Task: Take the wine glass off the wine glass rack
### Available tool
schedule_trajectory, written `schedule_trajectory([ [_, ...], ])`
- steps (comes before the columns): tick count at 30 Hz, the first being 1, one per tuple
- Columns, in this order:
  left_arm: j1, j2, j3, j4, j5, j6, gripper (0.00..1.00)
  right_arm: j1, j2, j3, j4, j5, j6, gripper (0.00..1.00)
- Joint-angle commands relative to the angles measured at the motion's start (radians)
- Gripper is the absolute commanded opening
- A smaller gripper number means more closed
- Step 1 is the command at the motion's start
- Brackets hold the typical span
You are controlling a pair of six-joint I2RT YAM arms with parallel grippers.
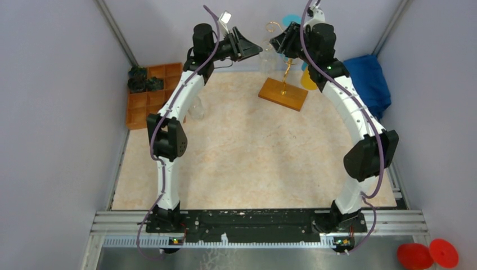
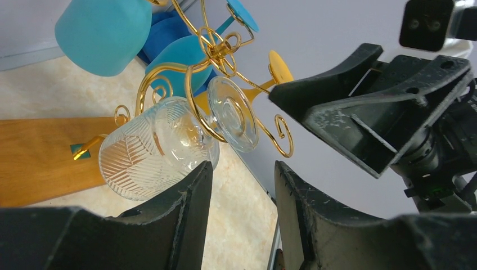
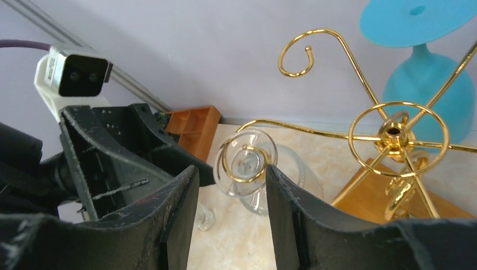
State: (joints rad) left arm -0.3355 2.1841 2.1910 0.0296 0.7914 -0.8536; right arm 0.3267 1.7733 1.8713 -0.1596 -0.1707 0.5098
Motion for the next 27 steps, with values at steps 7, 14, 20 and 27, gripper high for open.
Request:
schedule_trajectory([
  [7,-0.008,-0.02,-0.002,0.008,-0.002,0.015,0.51,-0.01,0.069,0.06,0.009,-0.024,0.023,0.47],
  [14,-0.01,-0.009,0.0,0.012,-0.001,0.011,0.51,-0.014,0.08,0.061,0.013,-0.056,0.046,0.45],
  [20,-0.01,-0.007,-0.002,0.026,-0.001,0.002,0.51,-0.02,0.109,0.092,-0.012,-0.102,0.068,0.4],
  [27,-0.01,-0.004,-0.01,0.038,0.001,-0.003,0.51,-0.024,0.151,0.144,-0.048,-0.124,0.079,0.39],
])
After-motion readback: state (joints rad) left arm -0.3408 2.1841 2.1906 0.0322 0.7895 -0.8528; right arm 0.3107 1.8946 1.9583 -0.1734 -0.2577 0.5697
